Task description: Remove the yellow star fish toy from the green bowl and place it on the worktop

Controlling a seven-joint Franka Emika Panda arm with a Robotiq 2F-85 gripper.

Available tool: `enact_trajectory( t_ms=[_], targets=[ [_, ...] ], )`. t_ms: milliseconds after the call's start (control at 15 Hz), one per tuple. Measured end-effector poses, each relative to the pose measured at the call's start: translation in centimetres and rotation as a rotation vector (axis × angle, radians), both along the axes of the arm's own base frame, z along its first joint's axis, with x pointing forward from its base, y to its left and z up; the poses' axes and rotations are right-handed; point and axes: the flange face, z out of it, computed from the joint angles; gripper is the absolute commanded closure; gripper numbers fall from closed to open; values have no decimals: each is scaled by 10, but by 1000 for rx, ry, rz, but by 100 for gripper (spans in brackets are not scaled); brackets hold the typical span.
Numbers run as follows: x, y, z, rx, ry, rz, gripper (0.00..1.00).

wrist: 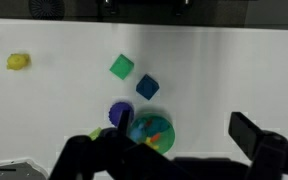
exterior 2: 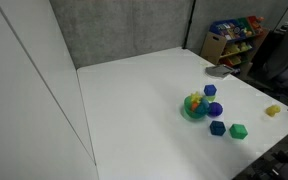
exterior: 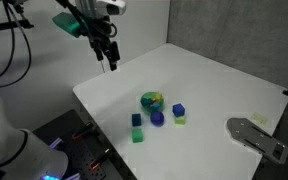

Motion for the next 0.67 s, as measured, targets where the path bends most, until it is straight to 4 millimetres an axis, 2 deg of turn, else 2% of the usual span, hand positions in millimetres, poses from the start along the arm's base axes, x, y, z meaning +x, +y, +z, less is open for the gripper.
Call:
enact_trajectory(
  t_ms=[333, 667],
  targets=[
    [2, 4, 8, -5, -18, 7, 0],
    [12, 16, 41, -17, -83, 25, 0]
  ],
)
